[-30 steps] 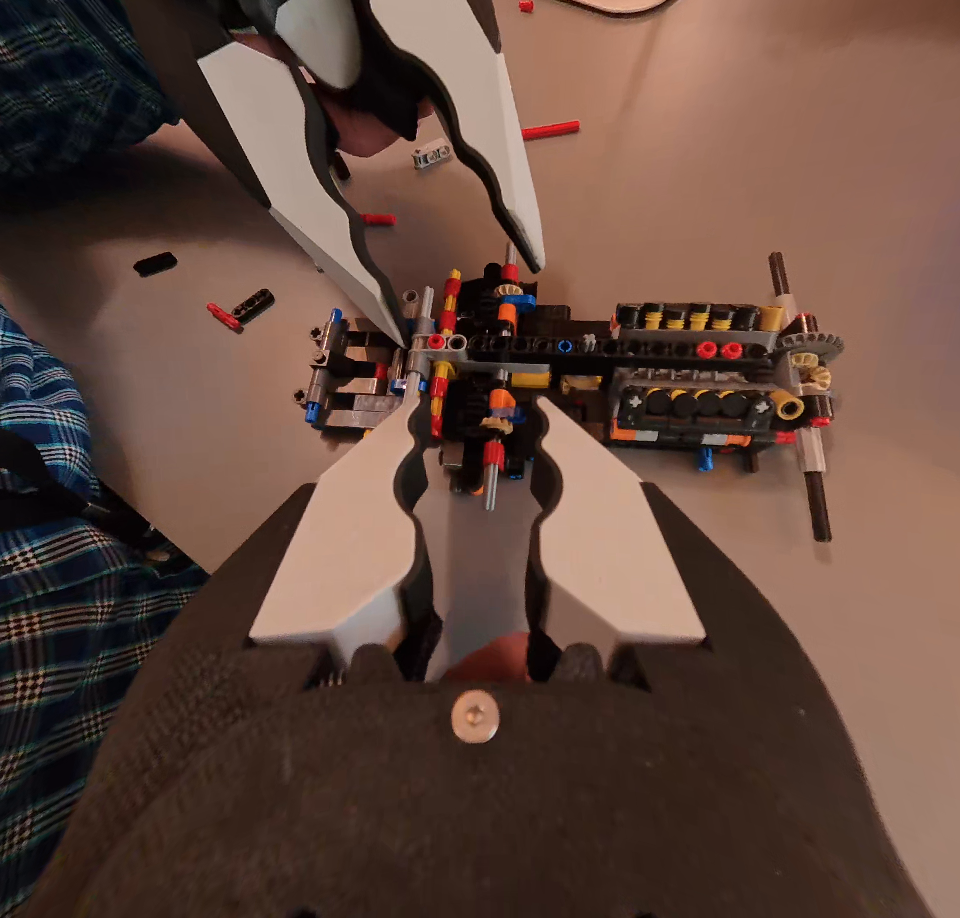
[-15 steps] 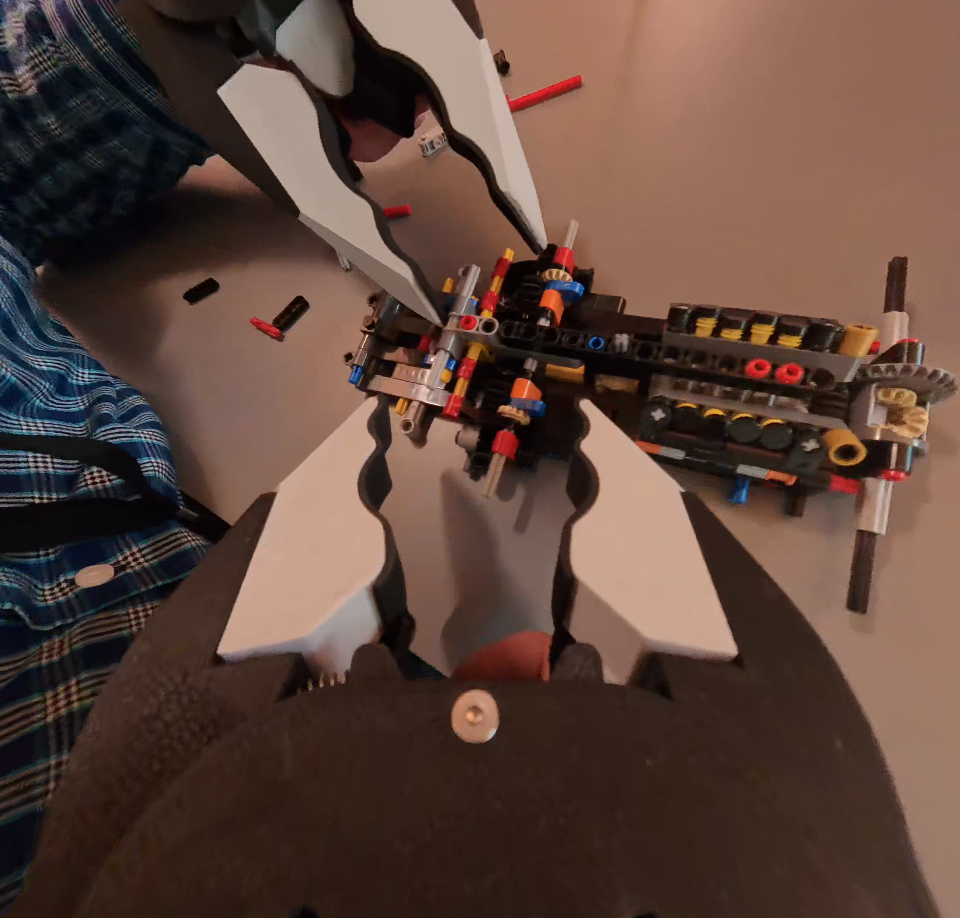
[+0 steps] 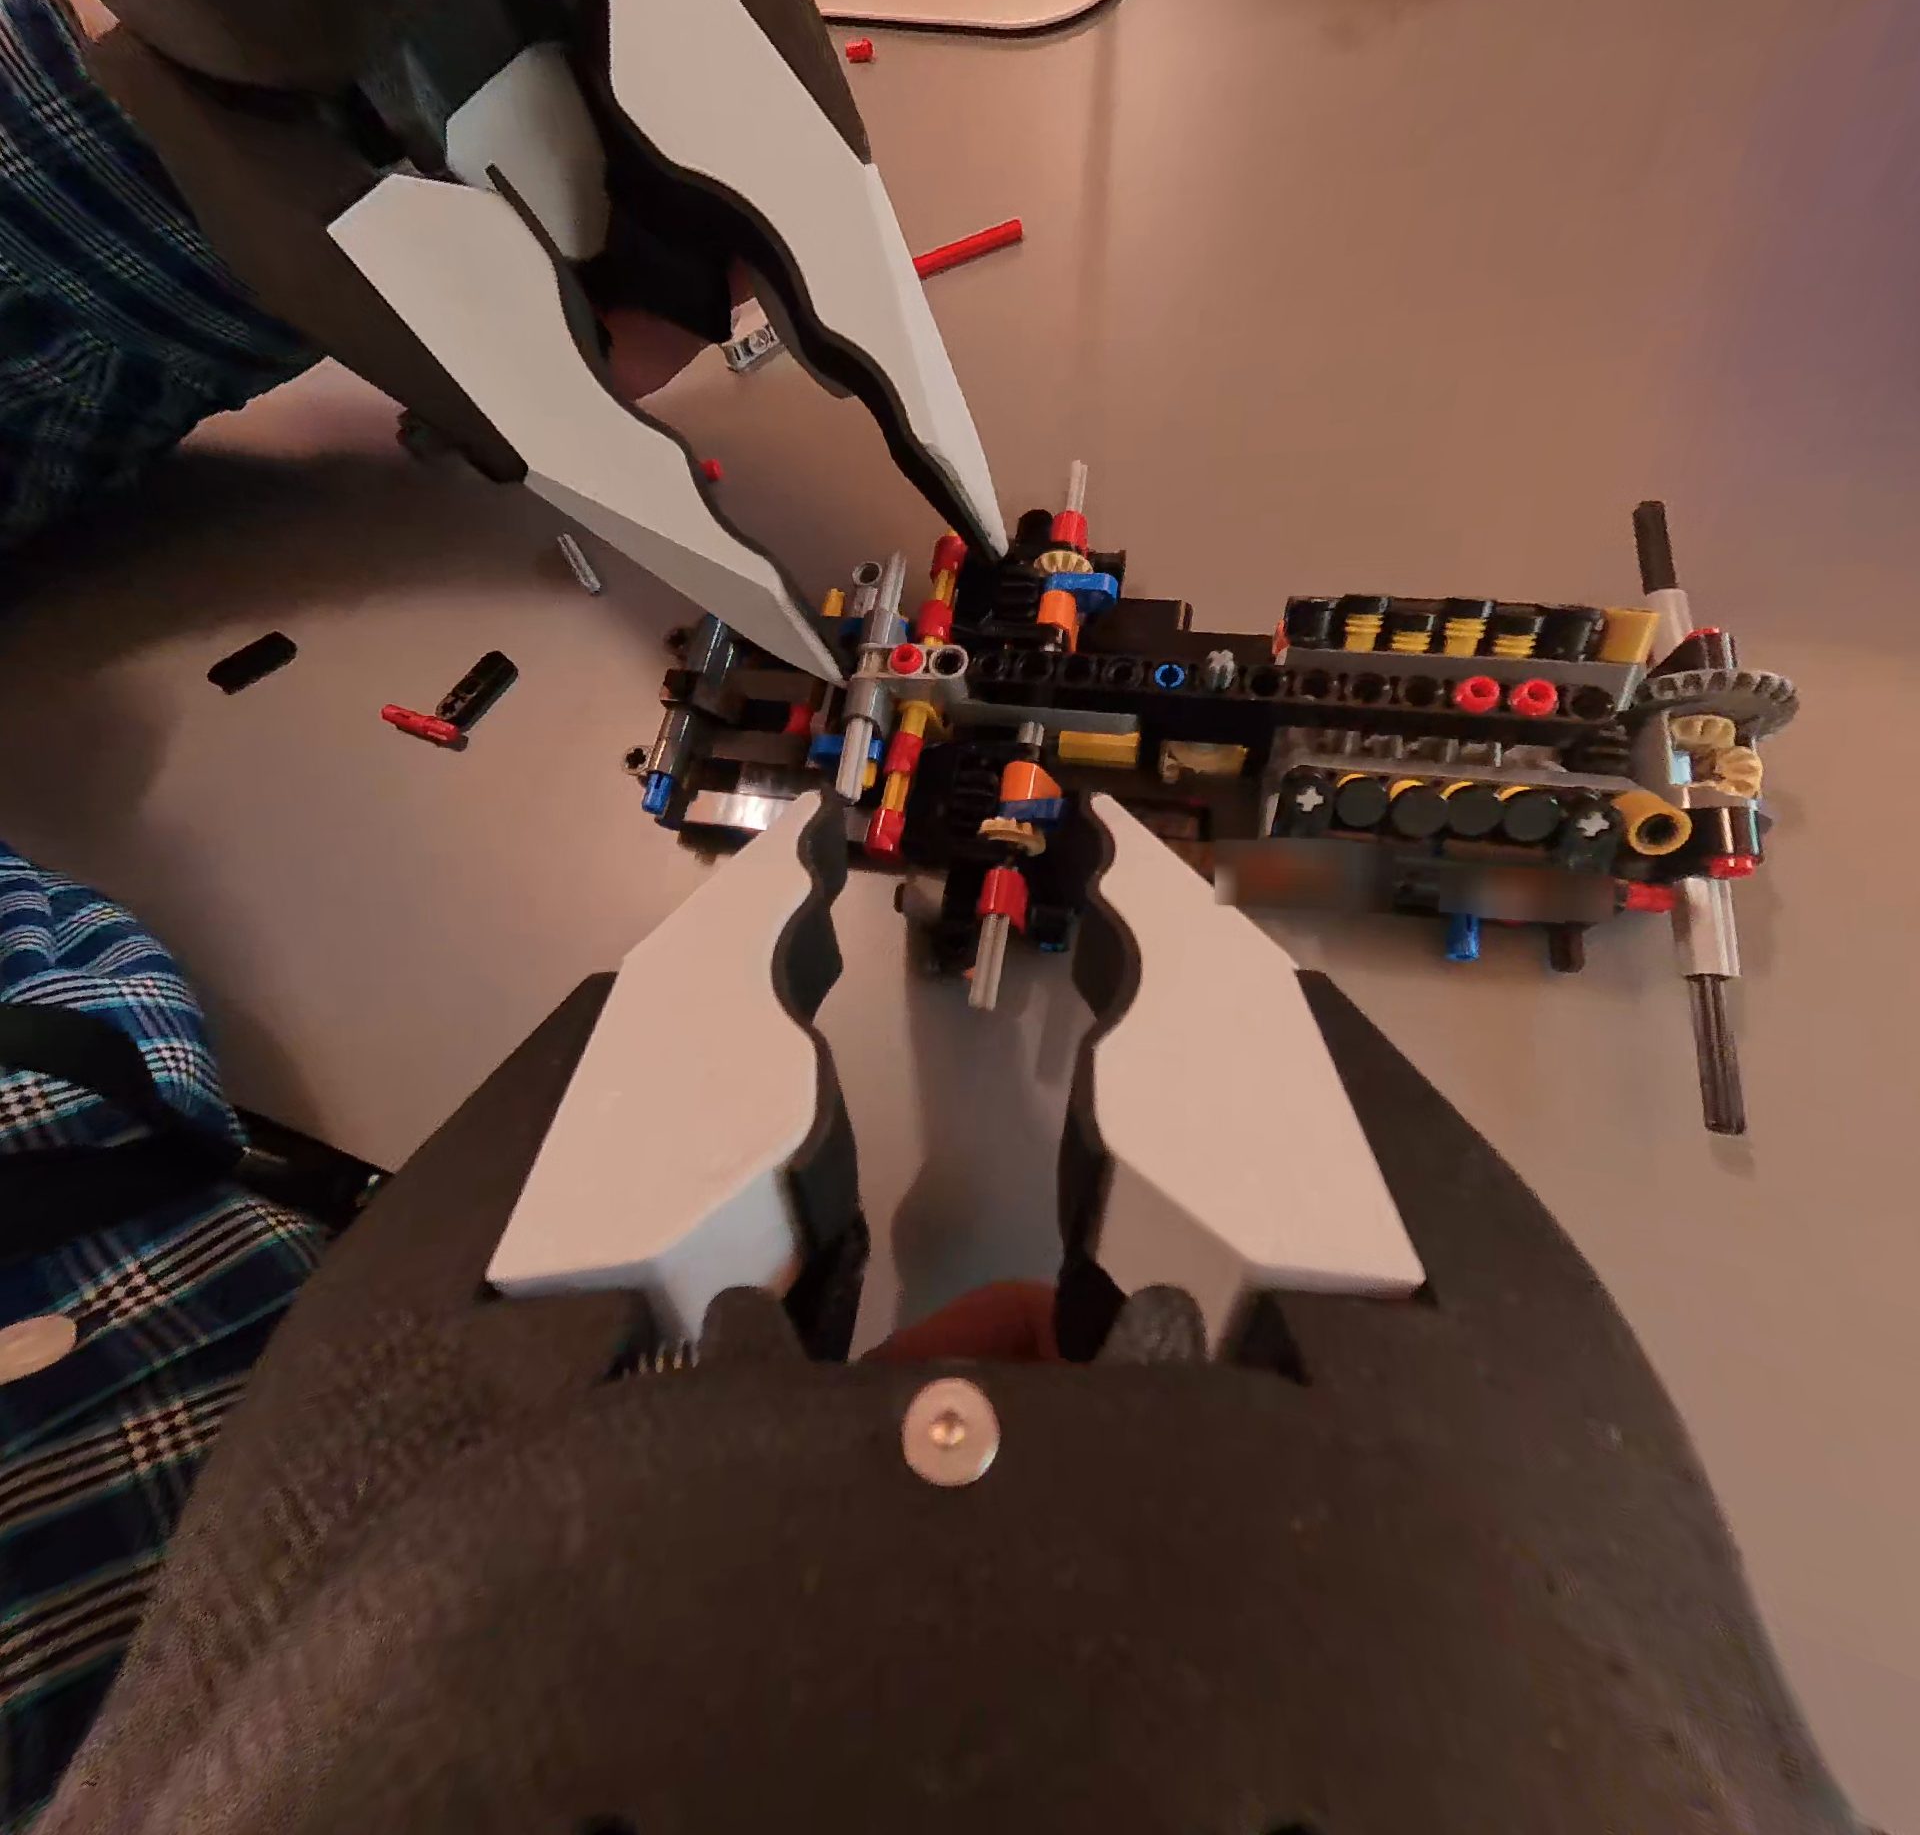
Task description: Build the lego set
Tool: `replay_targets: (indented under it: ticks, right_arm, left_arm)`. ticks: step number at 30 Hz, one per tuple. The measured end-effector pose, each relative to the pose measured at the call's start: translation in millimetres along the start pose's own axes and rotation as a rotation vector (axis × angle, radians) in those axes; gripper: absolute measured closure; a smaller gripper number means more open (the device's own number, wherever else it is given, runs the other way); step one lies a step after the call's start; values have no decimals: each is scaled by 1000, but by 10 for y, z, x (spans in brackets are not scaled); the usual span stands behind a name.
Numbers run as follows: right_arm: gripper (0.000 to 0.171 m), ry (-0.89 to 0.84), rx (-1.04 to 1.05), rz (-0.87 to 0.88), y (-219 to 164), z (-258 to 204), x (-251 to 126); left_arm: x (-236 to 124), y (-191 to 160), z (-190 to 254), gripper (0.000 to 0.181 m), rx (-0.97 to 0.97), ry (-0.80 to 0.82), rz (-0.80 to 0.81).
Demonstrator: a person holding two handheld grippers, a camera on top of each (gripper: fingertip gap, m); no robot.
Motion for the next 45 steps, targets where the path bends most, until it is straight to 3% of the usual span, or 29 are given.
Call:
replay_targets:
  ticks: [5,7,13,23,24,29,35,41,45]
  right_arm:
    - [139,-20,-36,-1,16,21,-10]
    - [156,-29,-46,18,33,52,-31]
    - [149,-34,-31,25,22,41,-50]
    - [158,-33,23,44,3,70,-76]
    - [167,-47,7,47,4,75,-85]
    - [167,-83,-24,48,4,57,-77]
    - [158,-69,66,82,-14,79,-133]
    - [163,-36,123,74,-31,74,-96]
    - [164,-17,159,84,-40,68,-92]
  left_arm:
    - [1,-4,2,151,-6,-8,5]
    - [-3,-7,-7,148,-11,-7,3]
    - [-13,-6,-22,146,-8,12,1]
    - [-21,20,113,146,-7,93,-23]
    - [-18,18,125,146,-16,90,-17]
    - [-18,-4,119,144,-61,102,9]
    - [-73,-21,135,126,-113,139,5]
    - [-2,-106,267,125,-184,145,-82]
    - [56,-65,315,136,-204,176,-74]
Point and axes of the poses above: each gripper's, where its closed fingertips meet, x out along the fingers, y out of its top, z = x × y across the jaws, the point moved 7 cm from there along -x, back along the fingers, and after that the axes turned 3 degrees about z, right-handed, at the moved point
